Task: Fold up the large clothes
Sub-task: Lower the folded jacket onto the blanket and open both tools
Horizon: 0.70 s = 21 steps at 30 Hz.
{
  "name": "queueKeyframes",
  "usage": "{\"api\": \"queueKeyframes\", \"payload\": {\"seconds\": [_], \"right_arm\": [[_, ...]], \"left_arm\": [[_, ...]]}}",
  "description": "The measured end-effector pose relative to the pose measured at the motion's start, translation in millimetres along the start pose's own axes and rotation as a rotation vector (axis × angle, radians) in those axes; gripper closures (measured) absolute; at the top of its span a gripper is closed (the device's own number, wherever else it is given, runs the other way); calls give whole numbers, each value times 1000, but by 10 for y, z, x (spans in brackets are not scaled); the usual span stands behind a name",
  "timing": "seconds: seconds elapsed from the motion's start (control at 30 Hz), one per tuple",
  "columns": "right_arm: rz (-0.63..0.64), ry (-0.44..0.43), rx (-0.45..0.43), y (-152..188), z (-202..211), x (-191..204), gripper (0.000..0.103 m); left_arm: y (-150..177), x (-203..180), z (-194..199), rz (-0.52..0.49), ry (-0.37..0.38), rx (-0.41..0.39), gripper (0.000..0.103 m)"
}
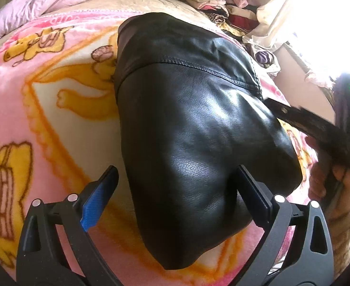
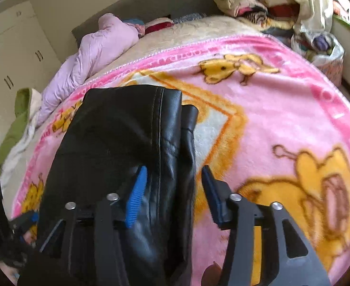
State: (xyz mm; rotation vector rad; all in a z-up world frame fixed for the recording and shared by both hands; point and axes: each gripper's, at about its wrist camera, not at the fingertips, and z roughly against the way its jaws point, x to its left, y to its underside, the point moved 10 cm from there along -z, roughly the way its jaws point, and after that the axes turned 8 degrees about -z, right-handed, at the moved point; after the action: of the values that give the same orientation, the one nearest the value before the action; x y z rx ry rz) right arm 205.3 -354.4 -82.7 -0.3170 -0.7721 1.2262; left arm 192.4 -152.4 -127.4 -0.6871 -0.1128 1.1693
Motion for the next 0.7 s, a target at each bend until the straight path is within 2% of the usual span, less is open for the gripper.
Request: {"api": "queueKeyframes", "payload": {"seconds": [0.03,0.1,0.4,0.7], "right_arm": [[2,1,-10,25,61,-1,46],[2,3,-27,91,181,-22,42],[-9,17,-45,368,564,-124,29],[-4,35,-40,502,661,-141,24]], "left_arm": [[-1,4,8,2,1,0,12],[0,3,20,3,-2,-1,12],[-1,2,106,3,-16,-13,12],[11,-38,214,0,-33,-26,11]]}}
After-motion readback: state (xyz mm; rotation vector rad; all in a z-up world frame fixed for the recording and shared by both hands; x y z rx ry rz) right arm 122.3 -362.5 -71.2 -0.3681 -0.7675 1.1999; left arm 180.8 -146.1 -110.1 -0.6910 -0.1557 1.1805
